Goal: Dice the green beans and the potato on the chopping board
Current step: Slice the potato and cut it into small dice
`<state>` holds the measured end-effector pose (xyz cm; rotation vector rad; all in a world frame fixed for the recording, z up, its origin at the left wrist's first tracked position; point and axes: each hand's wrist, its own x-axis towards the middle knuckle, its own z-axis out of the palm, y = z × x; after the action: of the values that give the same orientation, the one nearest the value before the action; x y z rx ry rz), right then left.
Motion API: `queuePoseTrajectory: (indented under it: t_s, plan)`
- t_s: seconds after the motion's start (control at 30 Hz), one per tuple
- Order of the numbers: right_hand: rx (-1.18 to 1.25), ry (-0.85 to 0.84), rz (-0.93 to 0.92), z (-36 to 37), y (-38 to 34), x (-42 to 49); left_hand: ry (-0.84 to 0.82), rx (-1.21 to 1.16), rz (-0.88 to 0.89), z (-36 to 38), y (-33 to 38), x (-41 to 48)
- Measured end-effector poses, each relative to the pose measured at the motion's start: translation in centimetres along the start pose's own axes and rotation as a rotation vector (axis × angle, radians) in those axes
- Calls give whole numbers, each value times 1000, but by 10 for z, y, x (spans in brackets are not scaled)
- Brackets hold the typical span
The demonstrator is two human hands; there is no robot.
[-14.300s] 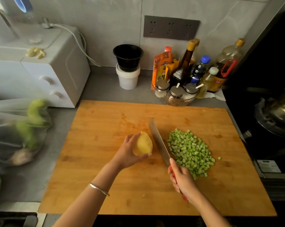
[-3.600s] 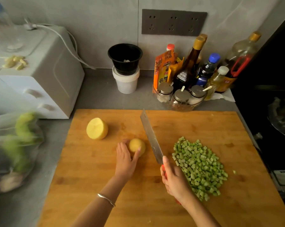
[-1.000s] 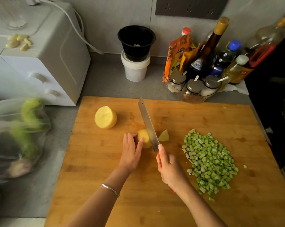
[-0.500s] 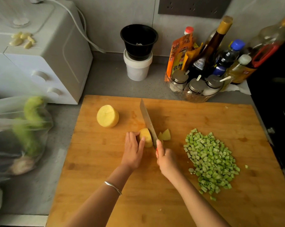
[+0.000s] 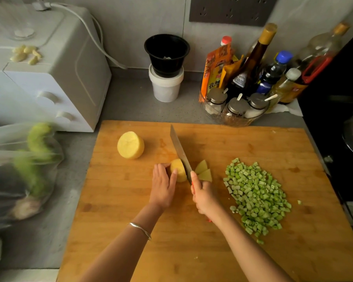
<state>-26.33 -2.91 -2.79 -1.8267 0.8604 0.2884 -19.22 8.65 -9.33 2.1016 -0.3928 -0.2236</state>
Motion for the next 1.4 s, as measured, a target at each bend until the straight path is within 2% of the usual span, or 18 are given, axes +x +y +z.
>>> queuePoseTrajectory:
  t_s: [0.2, 0.37, 0.5, 0.7, 0.9, 1.4]
  plan:
    - [-129, 64, -2, 10, 16, -15, 9, -3, 48, 1, 0, 0]
    - [-210, 81, -20, 10, -6, 4, -7, 22, 45, 2, -1, 1]
    - [-51, 88, -41, 0, -4, 14, -4, 14, 34, 1, 0, -1]
    - [177, 19, -62, -22, 2, -20, -34, -42, -31, -2, 1, 1]
    - [97, -20, -165, -17, -3, -38, -27, -22, -18, -2, 2, 1]
    - [4, -45, -137, -14, 4, -45, -8, 12, -4, 0, 2, -1]
